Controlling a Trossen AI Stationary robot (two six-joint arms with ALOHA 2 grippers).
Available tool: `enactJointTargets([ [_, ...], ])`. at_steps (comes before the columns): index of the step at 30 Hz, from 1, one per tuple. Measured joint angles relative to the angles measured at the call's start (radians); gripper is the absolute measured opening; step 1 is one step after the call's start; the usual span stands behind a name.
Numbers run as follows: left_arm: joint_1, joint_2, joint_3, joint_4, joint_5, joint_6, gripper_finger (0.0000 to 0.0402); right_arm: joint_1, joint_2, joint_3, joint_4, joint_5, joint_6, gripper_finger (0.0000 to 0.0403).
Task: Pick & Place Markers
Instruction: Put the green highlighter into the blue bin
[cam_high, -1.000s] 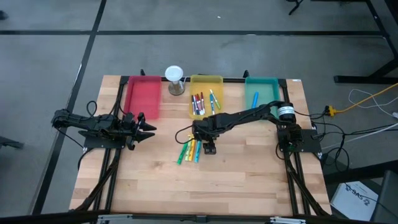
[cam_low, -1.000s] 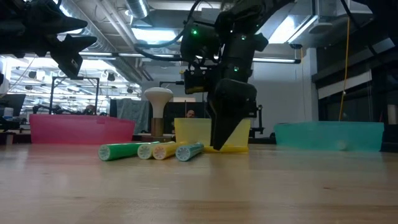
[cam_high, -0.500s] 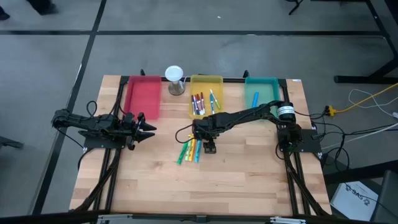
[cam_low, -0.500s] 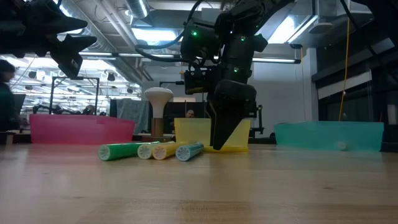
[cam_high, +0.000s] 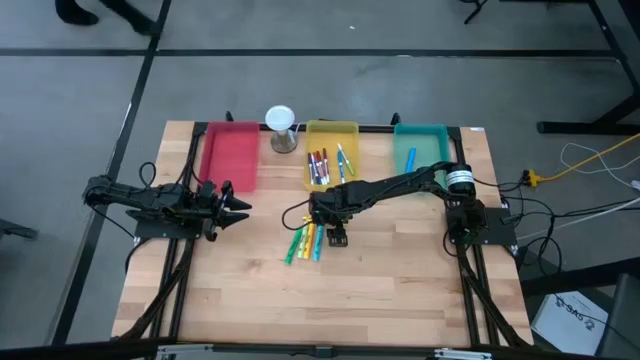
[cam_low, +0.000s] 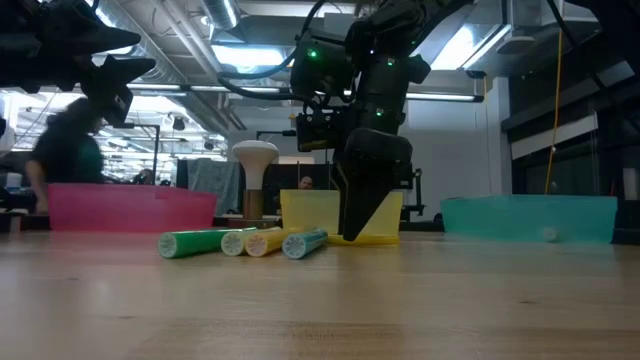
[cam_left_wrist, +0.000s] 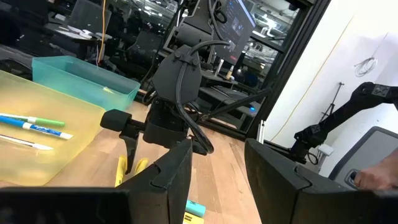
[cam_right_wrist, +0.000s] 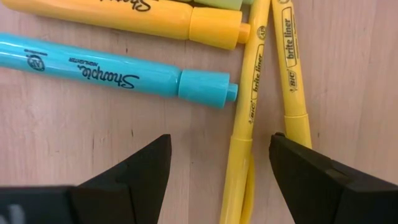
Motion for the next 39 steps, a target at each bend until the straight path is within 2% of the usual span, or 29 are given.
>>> enactJointTargets([
  [39,0.000,0.000,0.000,0.000,0.000,0.000,0.0143,0.004,-0.009,0.004,-0.014,0.001,0.029,0.0263],
])
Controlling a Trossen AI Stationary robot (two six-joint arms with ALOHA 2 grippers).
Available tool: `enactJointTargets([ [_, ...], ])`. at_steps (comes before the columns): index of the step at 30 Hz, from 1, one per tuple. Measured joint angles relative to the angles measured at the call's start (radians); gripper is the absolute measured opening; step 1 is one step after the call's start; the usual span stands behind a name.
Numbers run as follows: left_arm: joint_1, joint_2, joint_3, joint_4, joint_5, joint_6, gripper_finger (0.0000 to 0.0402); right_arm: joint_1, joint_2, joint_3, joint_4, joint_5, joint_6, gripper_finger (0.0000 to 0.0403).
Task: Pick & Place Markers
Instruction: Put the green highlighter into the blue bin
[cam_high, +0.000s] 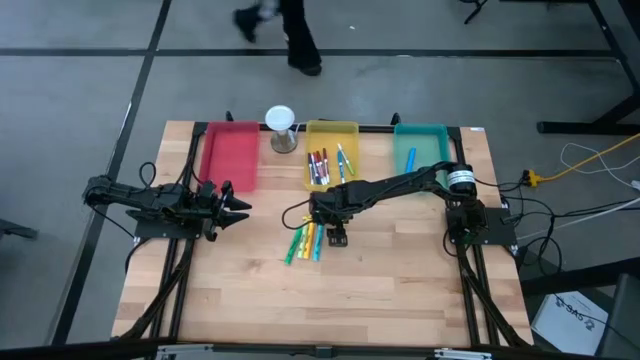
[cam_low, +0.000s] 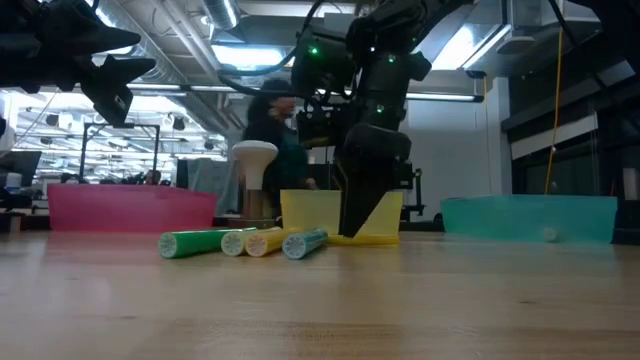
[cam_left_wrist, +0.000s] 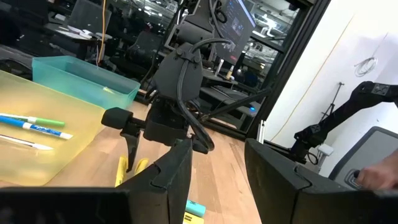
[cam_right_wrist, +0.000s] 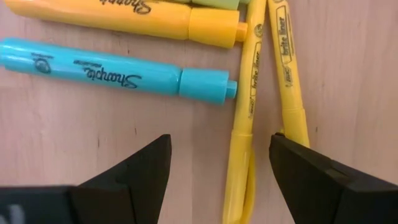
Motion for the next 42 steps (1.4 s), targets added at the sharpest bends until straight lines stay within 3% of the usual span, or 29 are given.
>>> enactJointTargets([
  [14,0.000,0.000,0.000,0.000,0.000,0.000,0.0143,0.007,-0.088,0.053,0.028,0.000,0.095,0.0263],
  [42,0.000,0.000,0.000,0.000,0.000,0.000,0.0143,-0.012,-0.094,0.051,0.144,-0.004,0.126,0.0263],
])
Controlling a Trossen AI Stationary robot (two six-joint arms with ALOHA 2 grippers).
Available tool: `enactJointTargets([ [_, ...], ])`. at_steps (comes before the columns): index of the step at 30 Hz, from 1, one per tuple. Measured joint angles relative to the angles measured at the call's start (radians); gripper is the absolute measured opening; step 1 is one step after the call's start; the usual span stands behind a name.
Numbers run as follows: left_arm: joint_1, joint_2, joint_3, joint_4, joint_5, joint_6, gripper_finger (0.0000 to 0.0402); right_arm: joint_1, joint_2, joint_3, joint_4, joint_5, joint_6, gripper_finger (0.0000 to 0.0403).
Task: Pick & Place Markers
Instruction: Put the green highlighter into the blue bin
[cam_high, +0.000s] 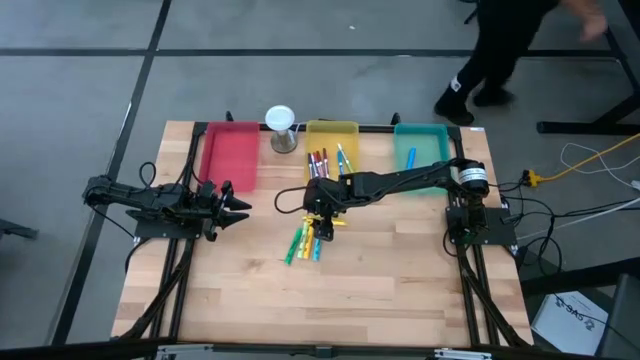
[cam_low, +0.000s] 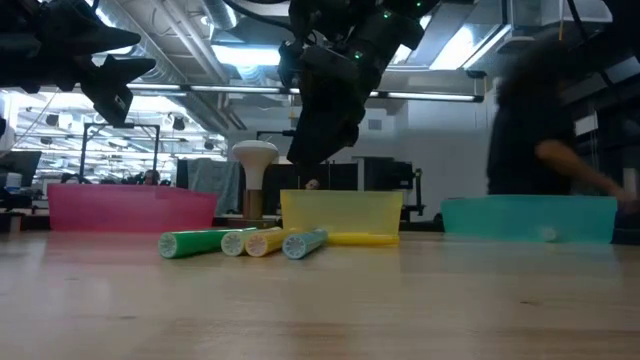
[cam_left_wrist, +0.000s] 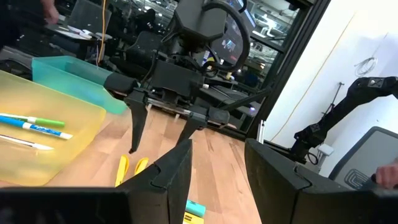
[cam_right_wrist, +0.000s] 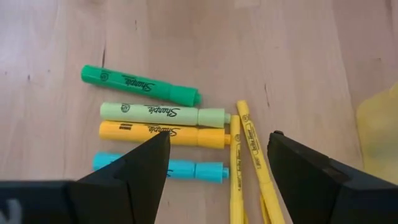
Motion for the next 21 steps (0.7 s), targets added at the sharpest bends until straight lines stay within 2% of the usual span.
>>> enactJointTargets([
  [9,0.000,0.000,0.000,0.000,0.000,0.000,0.0143,0.000,-0.063,-0.111,0.076,0.003,0.026,0.0263],
  [21,0.000,0.000,0.000,0.000,-0.002,0.000,0.0143,-0.041,-0.374,-0.483,0.325,0.007,0.029,0.0263],
])
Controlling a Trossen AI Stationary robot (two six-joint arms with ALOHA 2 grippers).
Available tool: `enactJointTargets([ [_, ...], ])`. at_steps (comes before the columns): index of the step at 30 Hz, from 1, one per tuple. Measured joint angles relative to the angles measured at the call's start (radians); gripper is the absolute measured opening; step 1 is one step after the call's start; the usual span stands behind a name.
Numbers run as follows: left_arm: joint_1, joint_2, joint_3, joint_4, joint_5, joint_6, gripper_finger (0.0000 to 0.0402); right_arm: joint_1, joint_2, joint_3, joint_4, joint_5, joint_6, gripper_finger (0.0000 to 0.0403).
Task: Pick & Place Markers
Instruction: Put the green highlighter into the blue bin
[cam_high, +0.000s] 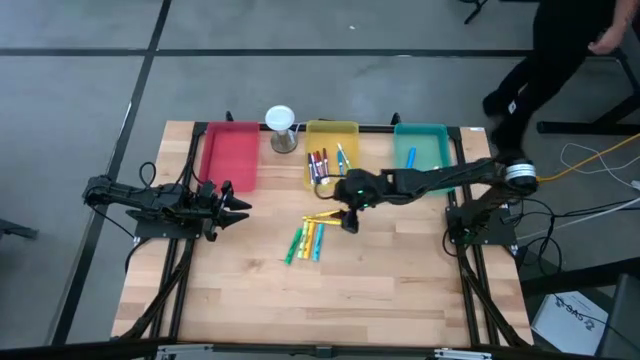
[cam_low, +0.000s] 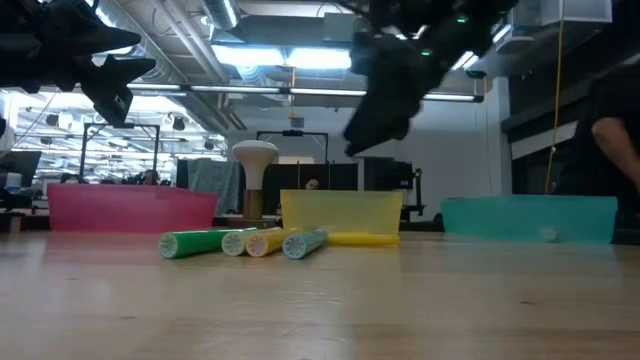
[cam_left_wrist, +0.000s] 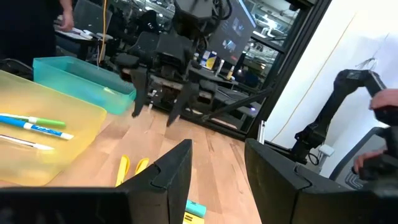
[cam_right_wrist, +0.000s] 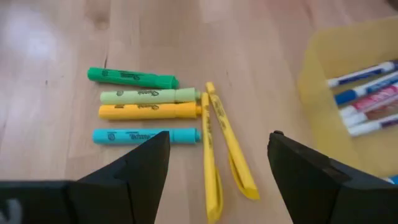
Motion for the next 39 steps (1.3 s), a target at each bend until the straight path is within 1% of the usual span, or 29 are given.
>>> enactJointTargets([
  [7,0.000,0.000,0.000,0.000,0.000,0.000,0.0143,-0.035,-0.202,-0.173,0.025,-0.003,-0.003,0.0263],
  [15,0.000,0.000,0.000,0.000,0.001,0.000,0.0143,-0.066,-0.393,-0.287,0.036,-0.005,-0.037,0.0263],
  [23,0.000,0.000,0.000,0.000,0.003,0.000,0.0143,-0.131,-0.571,-0.398,0.209,-0.003,0.019,0.0263],
  [27,0.000,0.000,0.000,0.000,0.003,0.000,0.0143,-0.148,-0.612,-0.406,0.238,-0.015,0.050,0.0263],
  [31,0.000,0.000,0.000,0.000,0.003,0.000,0.0143,-0.150,-0.629,-0.406,0.286,-0.076,0.067,0.0263],
  [35,0.000,0.000,0.000,0.000,0.003,0.000,0.0143,-0.150,-0.630,-0.406,0.371,-0.158,0.109,0.0263],
  [39,0.000,0.000,0.000,0.000,0.003,0.000,0.0143,-0.148,-0.630,-0.406,0.458,-0.209,0.127,0.0263],
])
